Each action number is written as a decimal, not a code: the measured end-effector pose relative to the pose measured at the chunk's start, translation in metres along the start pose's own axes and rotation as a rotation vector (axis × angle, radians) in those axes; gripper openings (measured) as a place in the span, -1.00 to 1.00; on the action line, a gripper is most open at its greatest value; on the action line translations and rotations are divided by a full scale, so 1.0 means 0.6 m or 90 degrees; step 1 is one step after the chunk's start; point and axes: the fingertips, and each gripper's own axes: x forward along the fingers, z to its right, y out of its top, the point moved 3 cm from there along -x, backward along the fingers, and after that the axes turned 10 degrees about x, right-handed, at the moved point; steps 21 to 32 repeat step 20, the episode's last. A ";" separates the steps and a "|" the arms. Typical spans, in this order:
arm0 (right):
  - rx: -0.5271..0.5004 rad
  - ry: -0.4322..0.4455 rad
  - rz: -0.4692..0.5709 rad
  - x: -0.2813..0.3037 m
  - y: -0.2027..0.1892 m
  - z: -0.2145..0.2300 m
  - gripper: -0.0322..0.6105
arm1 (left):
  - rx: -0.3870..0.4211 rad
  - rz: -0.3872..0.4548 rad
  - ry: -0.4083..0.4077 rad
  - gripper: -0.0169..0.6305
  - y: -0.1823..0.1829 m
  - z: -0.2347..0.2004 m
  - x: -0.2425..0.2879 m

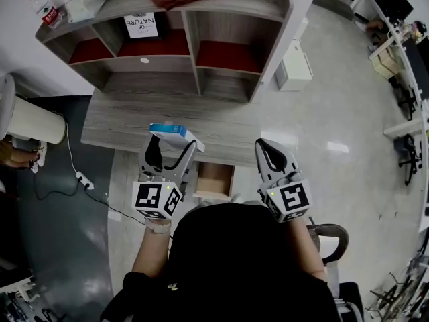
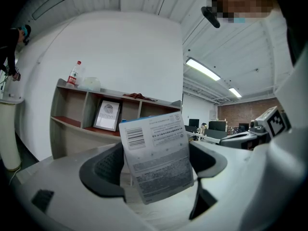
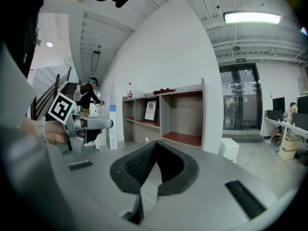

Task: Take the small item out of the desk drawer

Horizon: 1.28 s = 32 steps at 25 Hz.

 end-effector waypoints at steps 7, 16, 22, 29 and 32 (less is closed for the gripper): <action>0.007 -0.009 -0.007 -0.009 -0.011 0.004 -0.91 | -0.018 -0.005 -0.009 0.39 -0.008 0.006 -0.003; 0.016 -0.017 -0.013 -0.020 -0.024 0.001 -0.91 | -0.024 -0.014 -0.020 0.39 -0.016 0.013 -0.011; 0.014 -0.017 -0.015 -0.021 -0.026 -0.004 -0.91 | -0.023 -0.016 -0.021 0.39 -0.018 0.010 -0.018; 0.014 -0.017 -0.015 -0.021 -0.026 -0.004 -0.91 | -0.023 -0.016 -0.021 0.39 -0.018 0.010 -0.018; 0.014 -0.017 -0.015 -0.021 -0.026 -0.004 -0.91 | -0.023 -0.016 -0.021 0.39 -0.018 0.010 -0.018</action>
